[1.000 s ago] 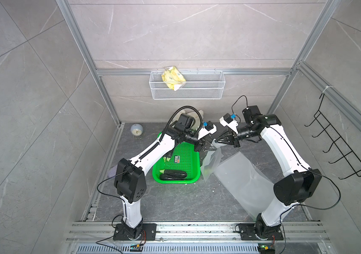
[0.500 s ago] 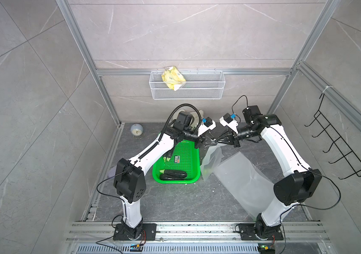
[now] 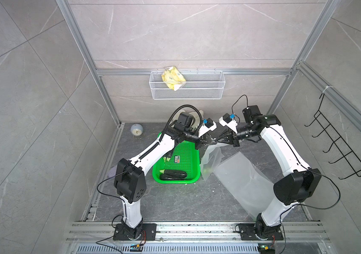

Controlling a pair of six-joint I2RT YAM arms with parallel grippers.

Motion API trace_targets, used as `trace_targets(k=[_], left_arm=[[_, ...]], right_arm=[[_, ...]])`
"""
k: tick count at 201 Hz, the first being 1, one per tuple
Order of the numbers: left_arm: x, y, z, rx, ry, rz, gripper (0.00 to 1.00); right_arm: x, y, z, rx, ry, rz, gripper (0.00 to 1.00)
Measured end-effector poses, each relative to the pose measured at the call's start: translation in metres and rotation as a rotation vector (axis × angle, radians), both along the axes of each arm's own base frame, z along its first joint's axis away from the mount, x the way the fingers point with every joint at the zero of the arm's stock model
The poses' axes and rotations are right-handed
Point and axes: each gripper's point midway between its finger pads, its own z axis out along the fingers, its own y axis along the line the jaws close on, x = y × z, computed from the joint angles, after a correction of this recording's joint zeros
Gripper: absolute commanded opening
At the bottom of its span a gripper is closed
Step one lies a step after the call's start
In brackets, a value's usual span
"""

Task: Place the eggplant in a zip-top bag and seal the zipper
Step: Zip the zipper on the zipper food storage bag.

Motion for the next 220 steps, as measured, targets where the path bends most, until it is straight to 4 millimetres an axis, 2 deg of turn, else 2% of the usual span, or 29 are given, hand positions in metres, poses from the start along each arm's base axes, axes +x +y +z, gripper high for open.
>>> trace_targets(k=[45,128,161,220], left_arm=[[0.000,0.003,-0.009,0.000,0.002,0.004,0.00],[0.002,0.008,-0.007,-0.031,-0.005,0.029,0.00],[0.003,0.010,-0.005,-0.035,-0.011,0.032,0.00],[0.016,0.021,0.001,-0.039,-0.035,0.079,0.00]], right_arm=[[0.003,-0.001,-0.010,-0.023,0.008,-0.011,0.02],[0.003,-0.003,-0.016,-0.011,0.000,-0.009,0.05],[0.004,-0.012,-0.019,-0.015,-0.024,-0.030,0.07],[0.018,-0.030,-0.026,-0.059,-0.076,-0.095,0.07]])
